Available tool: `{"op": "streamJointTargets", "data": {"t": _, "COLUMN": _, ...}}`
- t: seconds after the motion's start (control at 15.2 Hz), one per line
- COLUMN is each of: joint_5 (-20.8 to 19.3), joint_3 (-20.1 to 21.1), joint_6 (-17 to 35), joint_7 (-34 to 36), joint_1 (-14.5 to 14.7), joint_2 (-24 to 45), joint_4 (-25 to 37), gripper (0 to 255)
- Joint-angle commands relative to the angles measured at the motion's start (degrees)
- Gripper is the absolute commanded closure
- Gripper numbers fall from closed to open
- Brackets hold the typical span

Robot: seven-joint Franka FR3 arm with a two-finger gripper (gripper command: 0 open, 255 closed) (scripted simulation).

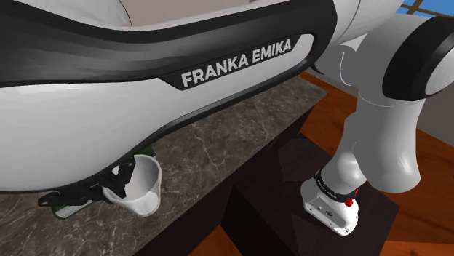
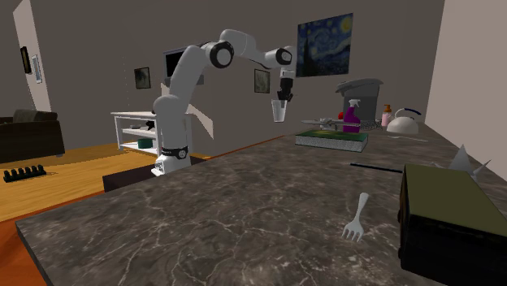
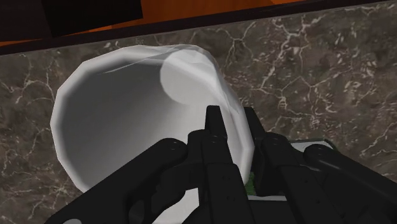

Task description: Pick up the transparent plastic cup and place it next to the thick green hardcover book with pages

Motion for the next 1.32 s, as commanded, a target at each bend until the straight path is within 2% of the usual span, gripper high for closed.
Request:
{"op": "streamJointTargets", "data": {"t": 0.0, "joint_5": 0.0, "joint_3": 0.0, "joint_6": 1.7, "joint_7": 0.1, "joint_1": -0.3, "joint_2": -0.2, "joint_4": -1.8, "gripper": 255}}
{"op": "streamJointTargets", "data": {"t": 1.06, "joint_5": -1.1, "joint_3": -0.7, "joint_6": 13.2, "joint_7": 1.3, "joint_1": -1.4, "joint_2": 1.4, "joint_4": -12.3, "gripper": 255}}
{"op": "streamJointTargets", "data": {"t": 1.25, "joint_5": -1.1, "joint_3": -0.7, "joint_6": 13.2, "joint_7": 1.3, "joint_1": -1.4, "joint_2": 1.4, "joint_4": -12.3, "gripper": 255}}
